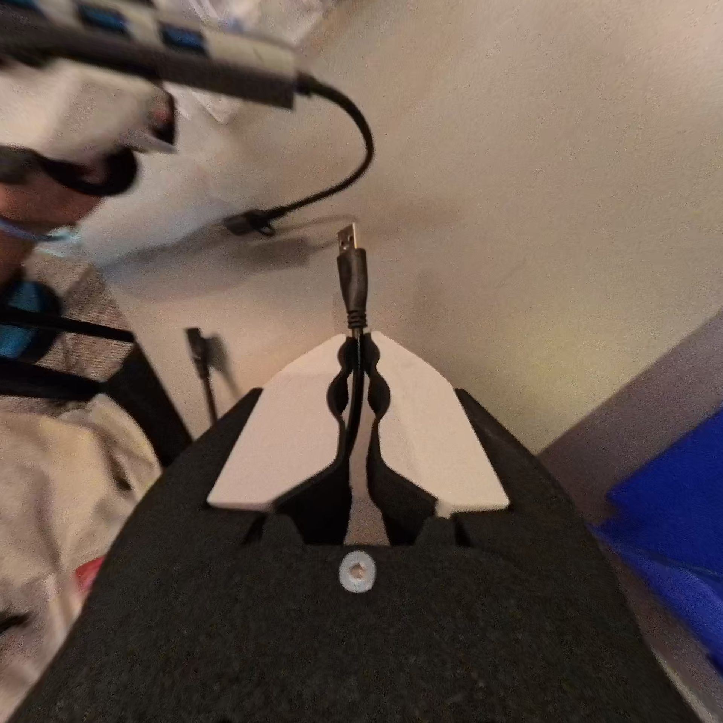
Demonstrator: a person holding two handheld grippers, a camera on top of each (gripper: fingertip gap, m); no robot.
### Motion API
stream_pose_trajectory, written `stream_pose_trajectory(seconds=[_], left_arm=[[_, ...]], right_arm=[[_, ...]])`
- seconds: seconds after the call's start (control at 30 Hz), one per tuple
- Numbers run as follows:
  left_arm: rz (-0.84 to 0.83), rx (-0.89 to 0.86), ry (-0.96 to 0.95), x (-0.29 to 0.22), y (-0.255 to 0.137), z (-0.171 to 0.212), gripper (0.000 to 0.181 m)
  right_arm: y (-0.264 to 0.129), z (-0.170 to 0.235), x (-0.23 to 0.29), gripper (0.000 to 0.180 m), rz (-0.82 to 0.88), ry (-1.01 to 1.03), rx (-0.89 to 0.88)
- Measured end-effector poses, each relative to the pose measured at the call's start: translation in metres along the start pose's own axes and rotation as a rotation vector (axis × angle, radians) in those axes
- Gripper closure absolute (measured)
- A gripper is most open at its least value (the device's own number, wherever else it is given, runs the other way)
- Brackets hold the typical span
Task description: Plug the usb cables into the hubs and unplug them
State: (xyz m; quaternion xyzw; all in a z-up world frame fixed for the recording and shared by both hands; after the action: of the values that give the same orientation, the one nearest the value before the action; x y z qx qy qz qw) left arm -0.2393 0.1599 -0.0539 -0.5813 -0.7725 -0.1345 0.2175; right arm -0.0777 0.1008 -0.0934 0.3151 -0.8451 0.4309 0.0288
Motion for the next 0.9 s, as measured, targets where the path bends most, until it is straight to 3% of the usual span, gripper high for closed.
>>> stream_pose_trajectory(seconds=[0.17,0.37,0.6,0.9], left_arm=[[-0.042,0.042,0.203,0.005,0.014,-0.006,0.164],[-0.082,0.096,0.461,-0.004,0.025,-0.011,0.164],[-0.085,0.091,0.638,-0.029,0.031,-0.014,0.164],[-0.075,0.096,0.655,-0.041,0.035,-0.012,0.164]], right_arm=[[-0.061,-0.050,0.010,0.175,-0.332,0.058,-0.025],[-0.053,-0.047,0.013,0.176,-0.647,0.203,0.071],[-0.046,-0.030,0.008,0.175,-0.755,0.263,0.122],[-0.042,-0.020,0.006,0.175,-0.735,0.261,0.189]])
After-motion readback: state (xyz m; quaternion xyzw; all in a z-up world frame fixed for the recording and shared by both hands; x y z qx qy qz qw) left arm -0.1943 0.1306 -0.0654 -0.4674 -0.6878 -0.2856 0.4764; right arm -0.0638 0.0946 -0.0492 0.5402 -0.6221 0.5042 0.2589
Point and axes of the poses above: each gripper's, where its closed fingertips meet, y out along the fingers, z out of its underside, x = y × z across the jaws, the point moved 6 cm from there along -y, back along the fingers, and after that the axes turned 3 degrees about -z, right-handed, at the moved point
